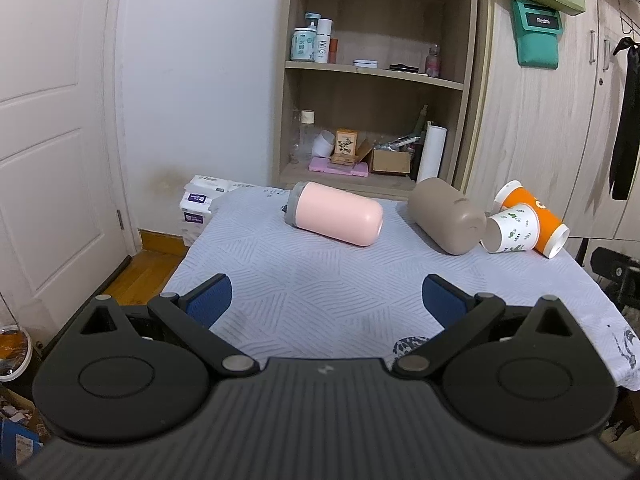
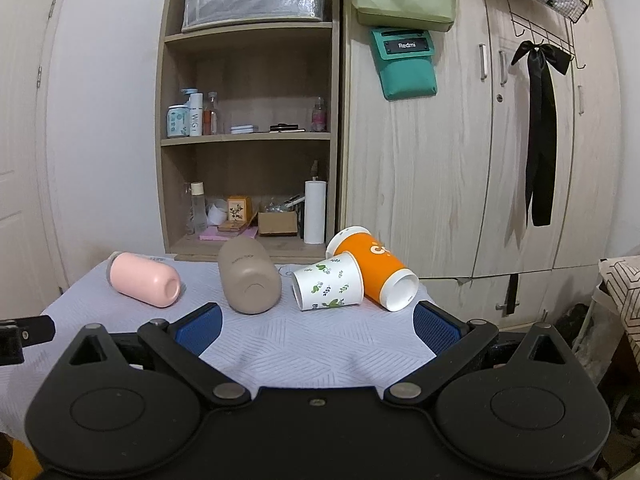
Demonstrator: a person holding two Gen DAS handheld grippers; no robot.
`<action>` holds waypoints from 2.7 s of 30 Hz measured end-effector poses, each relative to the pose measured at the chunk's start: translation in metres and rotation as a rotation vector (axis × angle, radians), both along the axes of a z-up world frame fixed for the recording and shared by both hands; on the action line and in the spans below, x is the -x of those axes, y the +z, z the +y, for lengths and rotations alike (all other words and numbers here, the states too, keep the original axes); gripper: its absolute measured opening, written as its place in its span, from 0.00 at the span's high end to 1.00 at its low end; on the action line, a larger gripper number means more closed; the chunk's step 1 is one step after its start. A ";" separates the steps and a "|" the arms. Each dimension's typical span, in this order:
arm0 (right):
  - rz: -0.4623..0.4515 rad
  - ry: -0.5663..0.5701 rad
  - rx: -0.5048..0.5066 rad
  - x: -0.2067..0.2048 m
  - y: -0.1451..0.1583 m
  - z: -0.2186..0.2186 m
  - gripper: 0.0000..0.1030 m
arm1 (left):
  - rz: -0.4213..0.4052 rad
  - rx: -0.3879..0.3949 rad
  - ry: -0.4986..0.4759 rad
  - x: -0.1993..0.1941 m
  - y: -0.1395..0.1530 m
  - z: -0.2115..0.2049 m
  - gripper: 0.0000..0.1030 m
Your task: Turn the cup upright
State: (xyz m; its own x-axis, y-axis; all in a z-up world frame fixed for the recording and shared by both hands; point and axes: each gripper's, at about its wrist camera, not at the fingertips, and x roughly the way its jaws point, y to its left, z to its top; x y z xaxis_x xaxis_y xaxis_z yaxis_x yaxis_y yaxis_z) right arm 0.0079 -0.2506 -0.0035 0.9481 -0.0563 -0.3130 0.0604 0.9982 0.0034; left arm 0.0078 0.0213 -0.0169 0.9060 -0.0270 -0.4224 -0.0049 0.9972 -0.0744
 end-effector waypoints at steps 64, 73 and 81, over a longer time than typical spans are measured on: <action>0.135 0.534 0.425 -0.178 -0.043 0.041 0.12 | 0.283 0.397 -0.282 -0.217 -0.009 -0.059 0.06; 0.155 0.534 0.433 -0.199 -0.049 0.050 0.12 | 0.310 0.542 -0.265 -0.230 -0.016 -0.046 0.09; 0.164 0.516 0.483 -0.206 -0.056 0.055 0.16 | 0.332 0.583 -0.253 -0.229 -0.016 -0.041 0.09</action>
